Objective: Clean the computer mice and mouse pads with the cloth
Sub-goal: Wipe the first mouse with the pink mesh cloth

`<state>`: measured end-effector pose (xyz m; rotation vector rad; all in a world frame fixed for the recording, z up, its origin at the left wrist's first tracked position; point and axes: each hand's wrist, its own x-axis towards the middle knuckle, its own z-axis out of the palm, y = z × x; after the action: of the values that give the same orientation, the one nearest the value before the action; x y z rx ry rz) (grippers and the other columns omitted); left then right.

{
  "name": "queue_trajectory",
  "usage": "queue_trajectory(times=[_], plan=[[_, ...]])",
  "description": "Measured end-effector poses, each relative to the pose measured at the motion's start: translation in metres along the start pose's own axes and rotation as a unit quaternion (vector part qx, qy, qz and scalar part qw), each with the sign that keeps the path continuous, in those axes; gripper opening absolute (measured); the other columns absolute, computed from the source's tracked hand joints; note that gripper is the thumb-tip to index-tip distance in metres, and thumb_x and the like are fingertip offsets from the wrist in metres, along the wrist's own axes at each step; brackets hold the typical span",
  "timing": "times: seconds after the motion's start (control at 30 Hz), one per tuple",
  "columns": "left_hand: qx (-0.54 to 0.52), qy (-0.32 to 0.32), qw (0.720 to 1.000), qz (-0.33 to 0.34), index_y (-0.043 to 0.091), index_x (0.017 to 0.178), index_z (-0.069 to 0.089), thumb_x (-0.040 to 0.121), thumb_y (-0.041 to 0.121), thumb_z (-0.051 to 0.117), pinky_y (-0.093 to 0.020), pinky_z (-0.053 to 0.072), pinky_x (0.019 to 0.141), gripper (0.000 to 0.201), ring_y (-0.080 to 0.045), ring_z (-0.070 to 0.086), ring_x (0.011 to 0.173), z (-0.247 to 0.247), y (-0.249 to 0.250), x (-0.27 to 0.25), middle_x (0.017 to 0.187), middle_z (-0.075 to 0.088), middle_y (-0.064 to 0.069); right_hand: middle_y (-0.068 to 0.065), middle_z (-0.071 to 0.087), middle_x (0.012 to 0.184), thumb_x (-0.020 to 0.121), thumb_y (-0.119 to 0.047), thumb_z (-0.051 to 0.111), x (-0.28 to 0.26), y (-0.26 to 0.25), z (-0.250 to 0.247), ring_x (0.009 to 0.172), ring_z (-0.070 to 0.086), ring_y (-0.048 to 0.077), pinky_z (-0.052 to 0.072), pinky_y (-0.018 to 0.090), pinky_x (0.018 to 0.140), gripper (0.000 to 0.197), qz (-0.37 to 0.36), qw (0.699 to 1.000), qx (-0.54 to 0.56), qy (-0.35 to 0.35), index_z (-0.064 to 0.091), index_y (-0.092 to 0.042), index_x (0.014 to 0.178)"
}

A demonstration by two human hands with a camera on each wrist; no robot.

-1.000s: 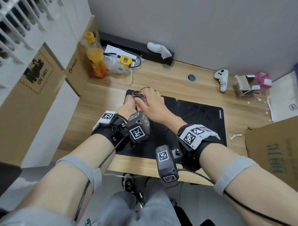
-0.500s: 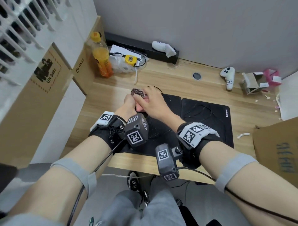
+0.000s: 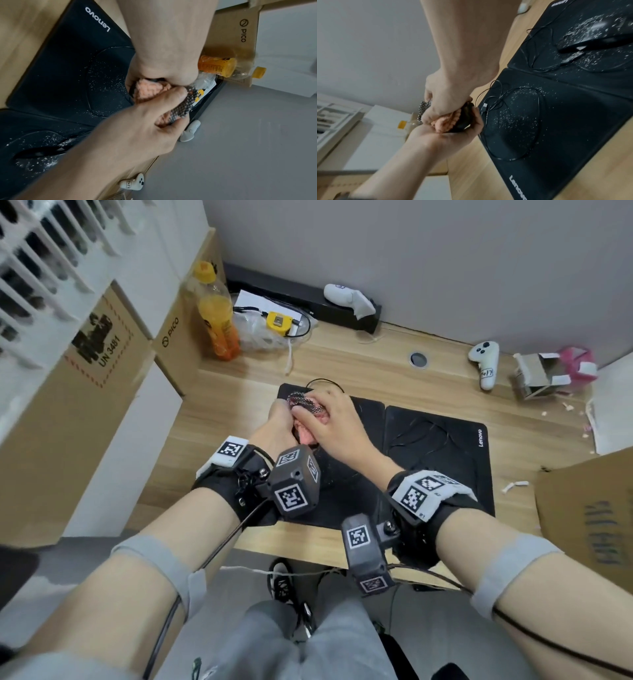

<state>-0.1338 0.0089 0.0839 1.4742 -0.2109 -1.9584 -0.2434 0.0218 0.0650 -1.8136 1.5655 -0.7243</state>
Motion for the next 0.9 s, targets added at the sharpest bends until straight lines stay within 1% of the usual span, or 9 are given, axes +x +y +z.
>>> queue_trajectory(times=[0.1, 0.2, 0.3, 0.4, 0.47, 0.57, 0.67, 0.83, 0.9], plan=[[0.012, -0.047, 0.998, -0.039, 0.011, 0.085, 0.058, 0.099, 0.028, 0.038, -0.029, 0.056, 0.052, 0.029, -0.024, 0.062, 0.065, 0.011, -0.002, -0.004, 0.075, 0.063, -0.01, 0.005, 0.058, 0.103, 0.092, -0.048, 0.056, 0.024, 0.012, -0.01, 0.102, 0.052, 0.026, 0.039, 0.035, 0.086, 0.038, 0.062, 0.996, 0.0, 0.057, 0.067, -0.015, 0.106], [0.049, -0.061, 0.996, -0.033, 0.009, 0.091, 0.059, 0.097, 0.027, 0.042, -0.03, 0.057, 0.056, 0.026, -0.025, 0.064, 0.063, 0.008, 0.002, -0.001, 0.075, 0.065, -0.012, 0.006, 0.067, 0.105, 0.082, -0.065, 0.049, 0.045, 0.013, -0.014, 0.102, 0.06, 0.027, 0.047, 0.041, 0.091, 0.06, 0.124, 0.992, 0.015, 0.03, 0.068, -0.014, 0.106], [-0.007, -0.03, 0.999, -0.009, 0.011, 0.086, 0.058, 0.099, 0.027, 0.036, -0.03, 0.054, 0.062, 0.03, -0.025, 0.064, 0.067, 0.01, 0.009, -0.002, 0.077, 0.065, -0.01, 0.001, 0.068, 0.087, 0.08, -0.061, 0.052, 0.041, -0.004, -0.012, 0.088, 0.062, 0.027, 0.049, 0.042, 0.083, 0.044, 0.085, 0.996, 0.033, 0.008, 0.066, -0.019, 0.082], [-0.072, 0.024, 0.996, 0.043, 0.015, 0.084, 0.052, 0.106, 0.031, 0.026, -0.023, 0.055, 0.049, 0.038, -0.014, 0.066, 0.05, 0.007, 0.004, 0.006, 0.054, 0.066, 0.0, -0.006, 0.057, 0.095, 0.087, -0.044, 0.064, 0.024, -0.015, -0.009, 0.097, 0.053, 0.021, 0.038, 0.034, 0.086, 0.027, 0.01, 1.0, 0.012, -0.023, 0.072, -0.021, 0.099], [-0.079, 0.038, 0.996, 0.017, 0.015, 0.089, 0.055, 0.104, 0.033, 0.031, -0.028, 0.057, 0.053, 0.034, -0.018, 0.068, 0.06, 0.008, -0.003, 0.009, 0.059, 0.068, -0.003, -0.005, 0.064, 0.096, 0.086, -0.041, 0.068, 0.016, -0.01, -0.015, 0.095, 0.058, 0.019, 0.042, 0.035, 0.086, 0.026, -0.016, 0.999, 0.022, -0.029, 0.074, -0.02, 0.099], [-0.047, -0.003, 0.998, -0.035, 0.009, 0.095, 0.061, 0.097, 0.026, 0.041, -0.035, 0.057, 0.064, 0.026, -0.027, 0.064, 0.076, 0.016, -0.008, 0.005, 0.081, 0.066, -0.014, -0.005, 0.07, 0.077, 0.085, -0.045, 0.067, 0.026, 0.017, -0.024, 0.077, 0.065, 0.016, 0.051, 0.035, 0.074, 0.021, 0.078, 0.996, 0.038, 0.023, 0.071, -0.025, 0.081], [0.025, -0.037, 0.998, -0.042, 0.011, 0.084, 0.061, 0.096, 0.024, 0.041, -0.034, 0.051, 0.071, 0.027, -0.026, 0.061, 0.071, 0.022, -0.009, 0.003, 0.077, 0.065, -0.011, 0.003, 0.073, 0.082, 0.079, -0.059, 0.061, 0.038, 0.035, -0.021, 0.089, 0.067, 0.027, 0.053, 0.039, 0.077, 0.045, 0.183, 0.979, 0.001, 0.091, 0.072, -0.016, 0.088], [-0.096, 0.005, 0.995, 0.015, 0.009, 0.092, 0.052, 0.106, 0.023, 0.025, -0.03, 0.052, 0.079, 0.033, -0.026, 0.058, 0.095, 0.01, -0.007, 0.008, 0.083, 0.059, -0.009, 0.003, 0.069, 0.089, 0.08, -0.051, 0.059, 0.02, 0.002, -0.004, 0.092, 0.06, 0.026, 0.044, 0.035, 0.08, 0.031, 0.034, 0.999, 0.022, 0.008, 0.072, -0.024, 0.086], [-0.071, 0.014, 0.997, 0.009, 0.011, 0.098, 0.052, 0.107, 0.017, 0.021, -0.021, 0.055, 0.055, 0.033, -0.027, 0.058, 0.085, 0.002, -0.004, 0.014, 0.087, 0.057, -0.006, 0.004, 0.065, 0.101, 0.084, -0.043, 0.065, 0.009, -0.003, -0.009, 0.1, 0.056, 0.021, 0.039, 0.032, 0.089, 0.032, -0.014, 0.999, 0.026, -0.026, 0.073, -0.018, 0.102]])
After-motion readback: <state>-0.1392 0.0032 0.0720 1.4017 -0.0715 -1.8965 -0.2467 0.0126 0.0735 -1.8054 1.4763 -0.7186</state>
